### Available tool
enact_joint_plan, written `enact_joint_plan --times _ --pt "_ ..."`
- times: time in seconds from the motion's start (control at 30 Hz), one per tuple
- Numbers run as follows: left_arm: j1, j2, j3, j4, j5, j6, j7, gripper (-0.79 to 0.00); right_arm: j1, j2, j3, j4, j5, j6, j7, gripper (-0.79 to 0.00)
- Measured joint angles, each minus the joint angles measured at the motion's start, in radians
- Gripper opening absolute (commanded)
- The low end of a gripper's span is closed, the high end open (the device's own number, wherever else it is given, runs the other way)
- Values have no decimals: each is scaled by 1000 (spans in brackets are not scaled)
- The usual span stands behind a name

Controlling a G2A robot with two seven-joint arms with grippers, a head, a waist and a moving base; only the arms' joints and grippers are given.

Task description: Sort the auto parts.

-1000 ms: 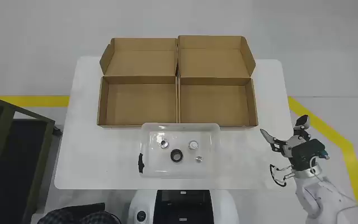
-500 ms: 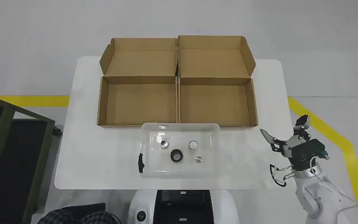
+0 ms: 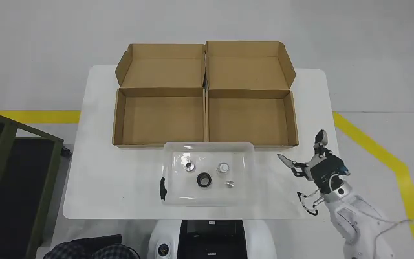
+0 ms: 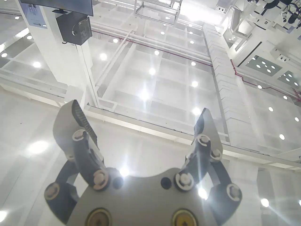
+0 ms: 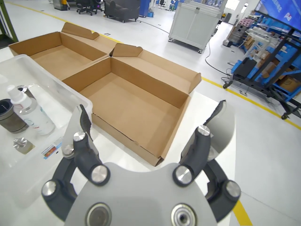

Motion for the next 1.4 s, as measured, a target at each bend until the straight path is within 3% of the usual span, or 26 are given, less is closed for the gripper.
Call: enact_joint_plan --times 0.17,0.47,0.9,1.4 --pt "0 0 0 0 0 0 0 0 16 3 -57 -23 -48 -13 32 0" --pt "0 0 0 0 0 0 0 0 67 9 -184 -76 -58 -123 111 0" --pt "0 0 0 0 0 0 0 0 179 17 -312 -73 35 -253 397 0" --pt "0 0 0 0 0 0 0 0 239 29 -419 -33 60 -322 557 0"
